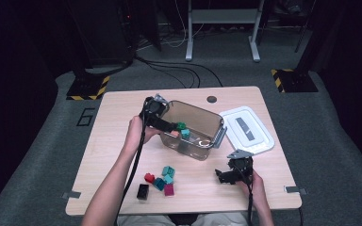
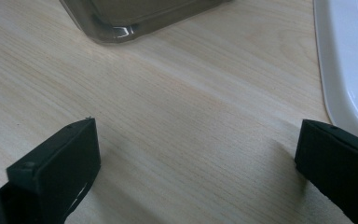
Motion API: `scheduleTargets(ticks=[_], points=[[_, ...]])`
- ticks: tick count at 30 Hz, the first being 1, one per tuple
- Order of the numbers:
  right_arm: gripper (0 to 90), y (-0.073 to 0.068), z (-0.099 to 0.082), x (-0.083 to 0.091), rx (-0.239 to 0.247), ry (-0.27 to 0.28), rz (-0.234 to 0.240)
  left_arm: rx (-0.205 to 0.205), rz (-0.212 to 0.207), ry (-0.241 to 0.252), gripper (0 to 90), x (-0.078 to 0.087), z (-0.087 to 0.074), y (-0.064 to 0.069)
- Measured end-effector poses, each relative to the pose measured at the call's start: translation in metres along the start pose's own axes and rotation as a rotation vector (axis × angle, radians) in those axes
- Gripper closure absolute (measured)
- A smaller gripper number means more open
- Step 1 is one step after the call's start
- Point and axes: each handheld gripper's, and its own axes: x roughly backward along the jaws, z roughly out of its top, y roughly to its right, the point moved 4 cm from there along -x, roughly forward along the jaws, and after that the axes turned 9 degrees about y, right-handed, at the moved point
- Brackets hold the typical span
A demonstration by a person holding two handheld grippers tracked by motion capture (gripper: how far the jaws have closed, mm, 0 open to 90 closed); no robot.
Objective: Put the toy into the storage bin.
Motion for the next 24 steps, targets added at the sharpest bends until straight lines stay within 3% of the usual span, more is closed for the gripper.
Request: scheduleTargets(ticks=[10,24], points=[[0.0,0.0,0.0,0.0,0.0,0.0,0.0,0.013,0.028,0.015,13.9,0.028,-0.035,-0.006],[0.0,0.0,0.0,0.0,0.0,-0.001,-0.001,0.039,0.047,0.017,12.9,0.047,-0.079,-0.008]])
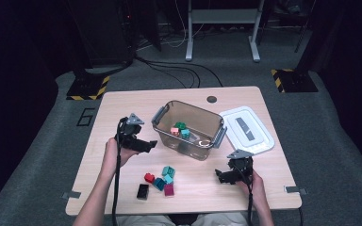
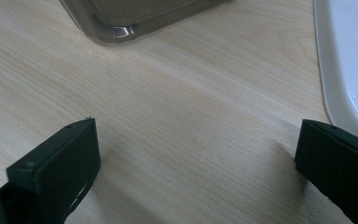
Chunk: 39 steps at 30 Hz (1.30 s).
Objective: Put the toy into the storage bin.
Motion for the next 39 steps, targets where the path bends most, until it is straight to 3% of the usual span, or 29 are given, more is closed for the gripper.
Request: scheduleTargets(ticks=[7,21,29,39], points=[[0.0,0.0,0.0,0.0,-0.001,0.0,-0.001,0.021,-0.002,-0.019,12.5,-0.001,-0.025,0.001],[0.0,0.0,0.0,0.0,-0.001,0.001,-0.001,0.049,-0.02,-0.055,12.5,-0.011,-0.06,0.01],[0.0,0.0,0.0,0.0,0.0,0.0,-0.001,0.074,-0.046,-0.075,12.0,-0.02,-0.072,0.015],[0.0,0.0,0.0,0.0,-0.001,0.0,-0.001,0.063,-0.078,-0.1,11.4,-0.024,-0.084,0.028]])
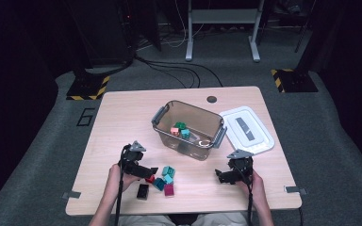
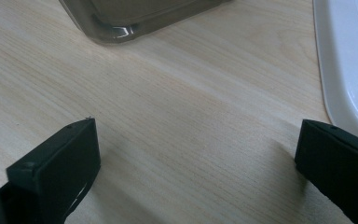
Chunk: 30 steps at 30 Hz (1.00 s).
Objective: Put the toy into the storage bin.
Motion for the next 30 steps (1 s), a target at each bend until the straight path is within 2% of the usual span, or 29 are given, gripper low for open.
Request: scheduleTargets(ticks=[2,10,18,25,28,30], points=[[0.0,0.0,0.0,0.0,0.0,0.0,0.0,-0.006,0.004,-0.006,11.3,0.0,-0.003,0.001],[0.0,0.0,0.0,0.0,0.0,0.0,0.0,0.015,0.009,-0.008,11.0,0.005,-0.014,0.005],[0.0,0.0,0.0,0.0,0.0,0.0,-0.001,0.033,-0.004,-0.024,11.5,0.007,-0.024,0.013],[0.0,0.0,0.0,0.0,-0.001,0.0,-0.001,0.031,-0.021,-0.036,18.2,0.005,-0.03,0.017],[0.0,0.0,0.0,0.0,-0.001,0.0,-0.001,0.036,-0.043,-0.038,25.1,0.003,-0.035,0.017],[0.0,0.0,0.0,0.0,-0.001,0.0,-0.001,0.039,-0.041,-0.043,29.8,0.001,-0.038,0.016]])
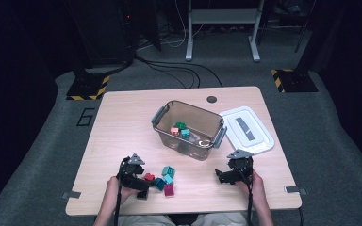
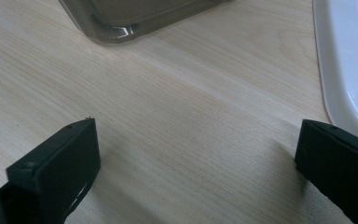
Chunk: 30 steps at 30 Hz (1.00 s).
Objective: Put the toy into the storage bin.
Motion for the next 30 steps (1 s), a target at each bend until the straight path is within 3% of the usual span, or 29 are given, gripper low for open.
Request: scheduleTargets(ticks=[8,17,30], points=[[0.0,0.0,0.0,0.0,0.0,0.0,0.0,0.015,0.014,0.001,53.5,-0.007,-0.004,-0.005],[0.0,0.0,0.0,0.0,0.0,0.0,0.0,0.017,0.025,0.013,58.4,-0.006,0.0,-0.012],[0.0,0.0,0.0,0.0,0.0,0.0,0.0,0.021,0.04,0.035,58.7,-0.001,0.012,-0.021]])
